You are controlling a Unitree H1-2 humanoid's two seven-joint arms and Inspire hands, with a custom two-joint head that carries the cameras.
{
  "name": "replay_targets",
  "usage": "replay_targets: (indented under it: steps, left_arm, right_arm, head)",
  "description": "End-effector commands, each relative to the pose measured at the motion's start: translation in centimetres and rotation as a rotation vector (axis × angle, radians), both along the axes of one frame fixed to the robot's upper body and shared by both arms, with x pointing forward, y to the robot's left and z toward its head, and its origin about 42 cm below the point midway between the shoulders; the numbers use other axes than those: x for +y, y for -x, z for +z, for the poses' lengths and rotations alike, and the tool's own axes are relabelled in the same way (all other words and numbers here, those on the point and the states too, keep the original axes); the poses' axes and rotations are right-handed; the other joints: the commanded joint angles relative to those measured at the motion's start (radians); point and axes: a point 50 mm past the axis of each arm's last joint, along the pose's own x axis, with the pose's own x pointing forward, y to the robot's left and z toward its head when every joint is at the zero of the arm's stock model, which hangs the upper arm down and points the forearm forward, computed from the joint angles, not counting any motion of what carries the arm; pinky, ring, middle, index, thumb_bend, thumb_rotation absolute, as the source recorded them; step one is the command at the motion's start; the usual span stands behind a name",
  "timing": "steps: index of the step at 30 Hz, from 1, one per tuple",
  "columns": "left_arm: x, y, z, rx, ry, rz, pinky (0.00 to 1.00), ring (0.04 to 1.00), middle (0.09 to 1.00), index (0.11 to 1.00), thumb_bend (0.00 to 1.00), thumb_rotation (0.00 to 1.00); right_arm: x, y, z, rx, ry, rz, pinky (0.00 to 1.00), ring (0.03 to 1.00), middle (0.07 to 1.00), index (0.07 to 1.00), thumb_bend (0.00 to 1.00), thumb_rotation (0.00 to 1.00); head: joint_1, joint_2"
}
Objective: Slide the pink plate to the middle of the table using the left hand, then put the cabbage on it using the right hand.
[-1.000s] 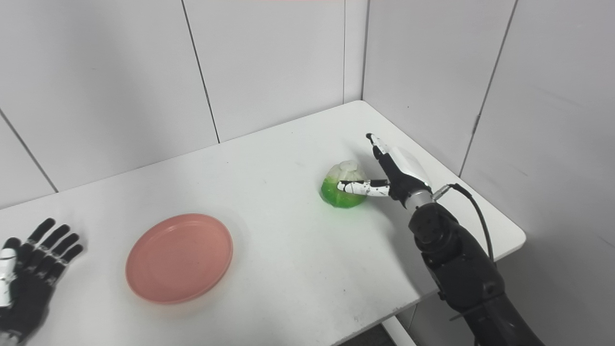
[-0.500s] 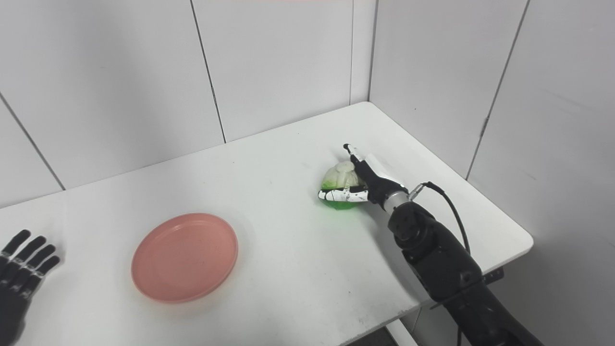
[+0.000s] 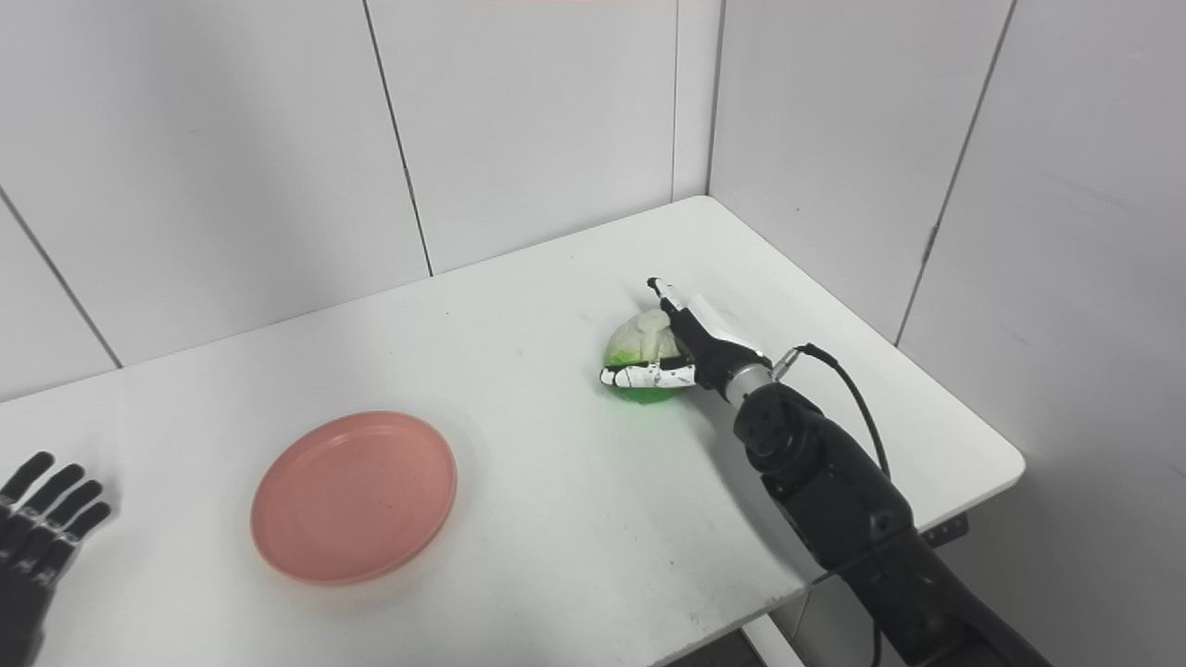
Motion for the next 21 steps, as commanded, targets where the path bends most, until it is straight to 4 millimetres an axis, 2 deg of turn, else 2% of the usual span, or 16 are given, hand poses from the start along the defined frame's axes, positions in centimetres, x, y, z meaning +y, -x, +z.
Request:
replay_targets:
  steps: [1,5,6,9,12,13,14,15,16,17,18,19,21]
  left_arm:
    - [-0.47,3.14,-4.63,0.192,0.025,-0.002,0.8,0.799,0.802,0.8,0.56,0.8]
    - [-0.51,3.19,-4.54,0.196,0.024,0.0,0.81,0.803,0.804,0.799,0.56,0.81]
    - [-0.53,3.2,-4.54,0.197,0.021,0.001,0.81,0.803,0.804,0.801,0.56,0.81]
    - [-0.65,3.26,-4.44,0.191,0.018,-0.003,0.79,0.796,0.798,0.796,0.56,0.82]
    - [-0.79,3.31,-4.27,0.19,0.018,-0.005,0.79,0.797,0.8,0.796,0.56,0.82]
    - [-0.83,3.32,-4.21,0.191,0.019,-0.003,0.8,0.798,0.801,0.795,0.57,0.81]
    - [-0.89,3.35,-4.13,0.192,0.019,-0.003,0.8,0.798,0.801,0.794,0.57,0.81]
    - [-0.93,3.37,-4.06,0.192,0.02,-0.004,0.8,0.8,0.803,0.796,0.57,0.81]
    - [-0.97,3.38,-4.0,0.193,0.022,-0.004,0.8,0.8,0.803,0.797,0.57,0.81]
    - [-1.0,3.38,-3.96,0.191,0.024,-0.004,0.8,0.8,0.803,0.796,0.57,0.81]
    - [-1.04,3.38,-3.91,0.19,0.024,-0.004,0.8,0.799,0.802,0.795,0.56,0.81]
    - [-1.09,3.37,-3.85,0.19,0.023,-0.005,0.79,0.799,0.801,0.795,0.56,0.81]
    - [-1.15,3.37,-3.74,0.188,0.02,-0.005,0.79,0.797,0.801,0.794,0.57,0.81]
  right_arm:
    - [-0.53,-0.76,1.54,-0.043,0.019,-0.003,0.87,0.981,1.0,1.0,1.0,0.58]
    - [-0.55,-0.78,1.5,-0.065,0.018,-0.018,0.86,0.956,0.988,1.0,1.0,0.53]
    - [-0.55,-0.8,1.53,-0.076,0.012,-0.026,0.83,0.923,0.952,0.975,1.0,0.45]
    - [-0.58,-0.7,1.51,-0.12,-0.044,-0.045,0.77,0.817,0.831,0.845,1.0,0.21]
    - [-0.61,-0.57,1.47,-0.138,-0.071,-0.046,0.71,0.75,0.768,0.781,0.99,0.13]
    - [-0.63,-0.56,1.47,-0.138,-0.074,-0.048,0.62,0.659,0.687,0.701,0.96,0.06]
    - [-0.62,-0.56,1.48,-0.136,-0.068,-0.049,0.59,0.628,0.66,0.674,0.95,0.04]
    - [-0.61,-0.56,1.48,-0.135,-0.063,-0.05,0.52,0.553,0.585,0.599,0.9,0.01]
    - [-0.57,-0.58,1.48,-0.133,-0.057,-0.054,0.52,0.549,0.581,0.595,0.9,0.01]
    - [-0.53,-0.6,1.46,-0.129,-0.048,-0.058,0.51,0.531,0.533,0.544,0.72,0.0]
    - [-0.47,-0.62,1.43,-0.128,-0.043,-0.061,0.48,0.5,0.503,0.523,0.63,0.0]
    - [-0.41,-0.65,1.4,-0.128,-0.039,-0.063,0.43,0.459,0.476,0.518,0.57,0.0]
    - [-0.29,-0.69,1.38,-0.135,-0.045,-0.067,0.39,0.428,0.46,0.517,0.54,0.0]
  head:
    - [0.0,0.003]
    - [0.001,0.004]
    - [0.001,0.004]
    - [0.002,0.005]
    - [0.002,0.005]
    - [0.002,0.005]
    - [0.005,0.009]
    - [0.005,0.009]
    - [0.005,0.009]
    - [0.005,0.009]
    - [0.005,0.009]
    - [0.006,0.01]
    - [0.006,0.01]
